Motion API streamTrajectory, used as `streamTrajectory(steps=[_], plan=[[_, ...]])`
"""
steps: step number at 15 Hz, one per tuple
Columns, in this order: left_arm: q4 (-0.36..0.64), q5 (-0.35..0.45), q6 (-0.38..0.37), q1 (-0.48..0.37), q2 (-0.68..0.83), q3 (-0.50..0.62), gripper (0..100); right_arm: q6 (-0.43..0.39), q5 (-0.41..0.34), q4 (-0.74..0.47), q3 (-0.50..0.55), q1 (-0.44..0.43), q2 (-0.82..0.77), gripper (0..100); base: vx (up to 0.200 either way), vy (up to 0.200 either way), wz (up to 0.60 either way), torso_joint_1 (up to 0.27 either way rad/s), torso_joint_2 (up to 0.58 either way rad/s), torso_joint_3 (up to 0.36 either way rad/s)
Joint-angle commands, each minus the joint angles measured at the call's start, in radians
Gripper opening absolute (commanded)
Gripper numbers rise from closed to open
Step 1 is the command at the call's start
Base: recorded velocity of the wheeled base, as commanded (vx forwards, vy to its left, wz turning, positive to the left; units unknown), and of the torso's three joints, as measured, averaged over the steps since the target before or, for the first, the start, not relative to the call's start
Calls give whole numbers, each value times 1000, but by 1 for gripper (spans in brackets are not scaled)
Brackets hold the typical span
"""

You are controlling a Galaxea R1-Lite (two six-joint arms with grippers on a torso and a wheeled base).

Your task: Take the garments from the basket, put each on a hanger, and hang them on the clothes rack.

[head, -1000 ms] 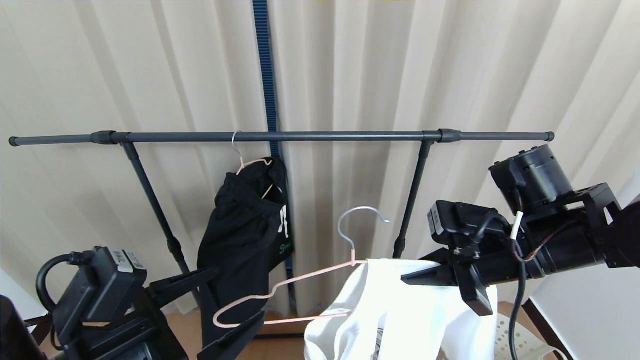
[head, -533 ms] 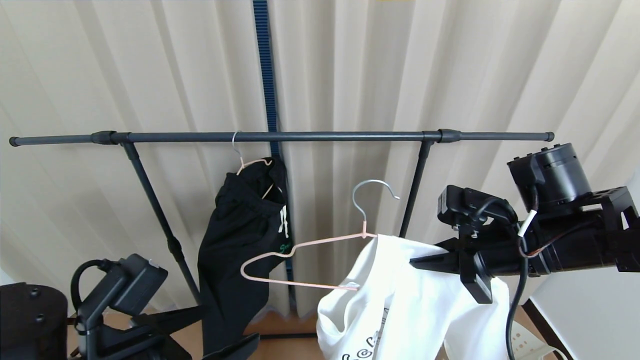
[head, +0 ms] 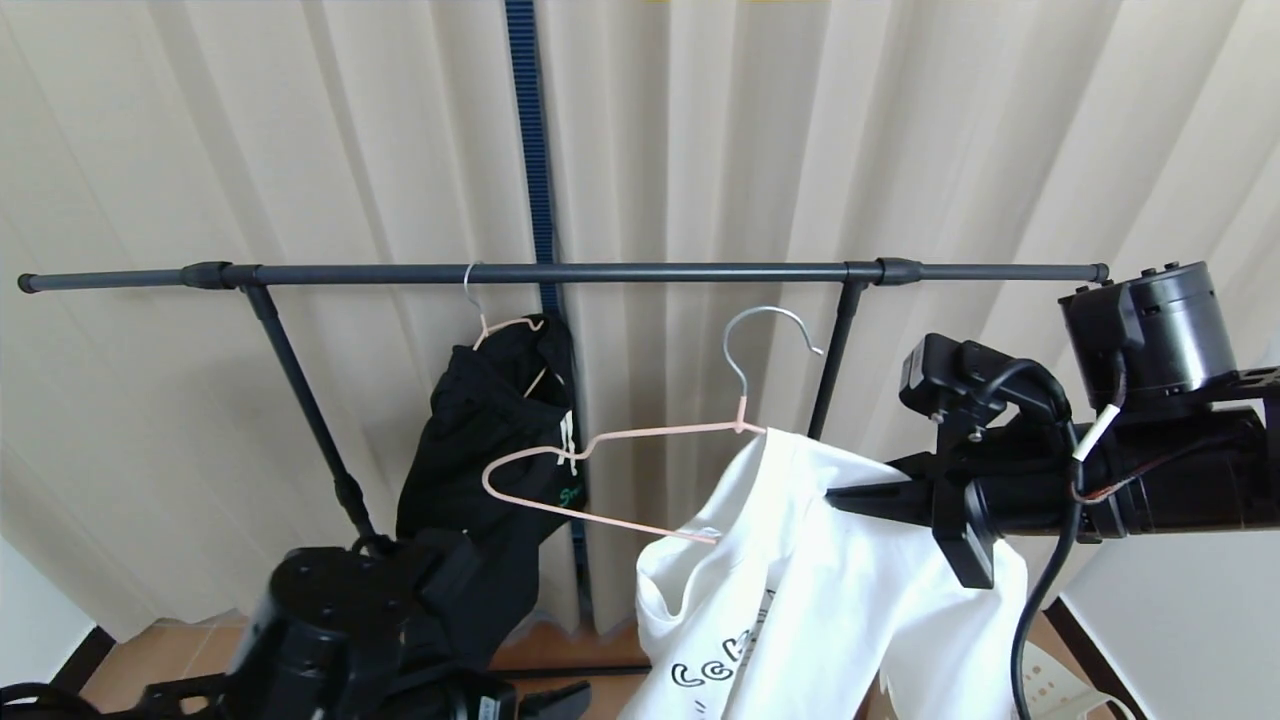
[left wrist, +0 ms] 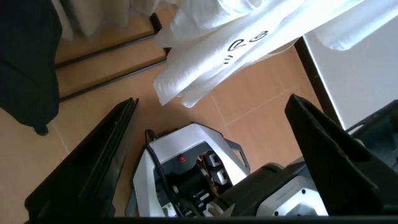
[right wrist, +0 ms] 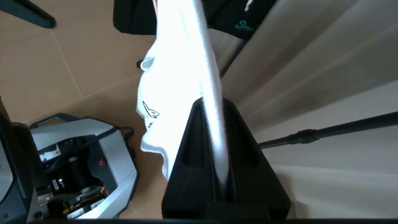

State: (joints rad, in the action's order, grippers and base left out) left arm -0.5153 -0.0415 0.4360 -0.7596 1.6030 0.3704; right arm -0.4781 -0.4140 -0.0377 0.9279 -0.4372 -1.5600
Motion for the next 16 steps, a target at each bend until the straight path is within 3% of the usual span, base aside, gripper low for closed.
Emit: streamTrajectory(steps=[1, 8, 16], plan=[[0, -23, 10, -6, 176, 107, 100, -1, 0, 4, -4, -1, 21, 0, 0, 0, 0, 0, 0, 0], [0, -95, 21, -12, 324, 328, 100, 1, 0, 4, -9, -12, 44, 0, 0, 0, 0, 0, 0, 0], [-5, -186, 21, -37, 414, 372, 100, 1, 0, 2, -12, -12, 61, 0, 0, 0, 0, 0, 0, 0]])
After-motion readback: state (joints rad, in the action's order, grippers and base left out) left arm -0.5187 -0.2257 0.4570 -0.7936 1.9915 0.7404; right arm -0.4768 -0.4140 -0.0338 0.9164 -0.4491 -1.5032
